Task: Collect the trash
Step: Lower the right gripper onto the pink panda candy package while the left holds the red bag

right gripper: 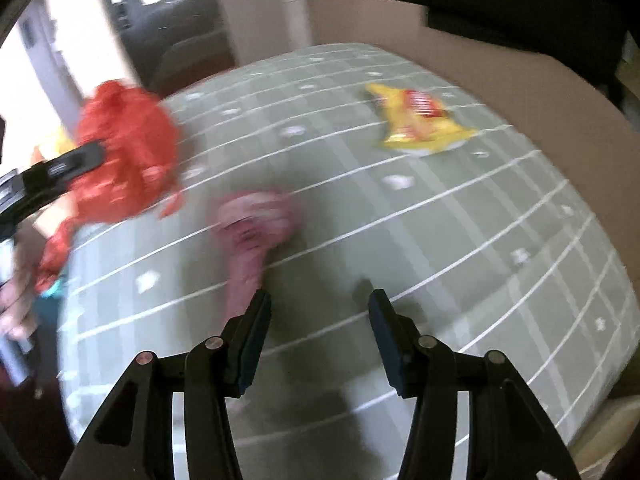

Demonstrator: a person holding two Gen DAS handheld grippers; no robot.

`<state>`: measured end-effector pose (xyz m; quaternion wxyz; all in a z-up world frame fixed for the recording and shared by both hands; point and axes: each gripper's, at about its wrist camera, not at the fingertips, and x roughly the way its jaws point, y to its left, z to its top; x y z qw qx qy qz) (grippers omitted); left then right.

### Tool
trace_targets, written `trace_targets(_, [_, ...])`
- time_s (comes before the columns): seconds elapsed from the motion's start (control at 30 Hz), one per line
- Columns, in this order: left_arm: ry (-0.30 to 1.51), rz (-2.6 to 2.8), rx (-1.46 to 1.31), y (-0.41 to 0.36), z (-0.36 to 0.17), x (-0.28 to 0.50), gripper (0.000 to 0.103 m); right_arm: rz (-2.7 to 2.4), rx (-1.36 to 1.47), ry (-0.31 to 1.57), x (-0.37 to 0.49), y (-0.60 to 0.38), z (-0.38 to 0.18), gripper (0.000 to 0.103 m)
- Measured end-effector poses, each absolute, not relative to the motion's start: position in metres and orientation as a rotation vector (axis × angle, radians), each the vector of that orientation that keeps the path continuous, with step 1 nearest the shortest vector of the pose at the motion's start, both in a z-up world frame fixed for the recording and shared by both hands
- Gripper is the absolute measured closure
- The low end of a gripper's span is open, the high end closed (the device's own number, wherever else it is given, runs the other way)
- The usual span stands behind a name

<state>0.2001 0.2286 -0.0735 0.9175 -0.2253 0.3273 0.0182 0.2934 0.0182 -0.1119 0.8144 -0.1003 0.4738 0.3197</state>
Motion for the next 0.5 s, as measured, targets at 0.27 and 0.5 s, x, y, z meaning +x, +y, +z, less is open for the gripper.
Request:
trace_targets(0.27, [0.624,0.106,-0.507,0.229,-0.079,0.175,0.052,0.61,-0.215,0.915,0.281,0.05,-0.098,0.052])
trace_targets(0.5, [0.598,0.128,-0.518,0.23,-0.076,0.169,0.052,0.446,-0.134,0.953,0.293,0.067,-0.1,0.052])
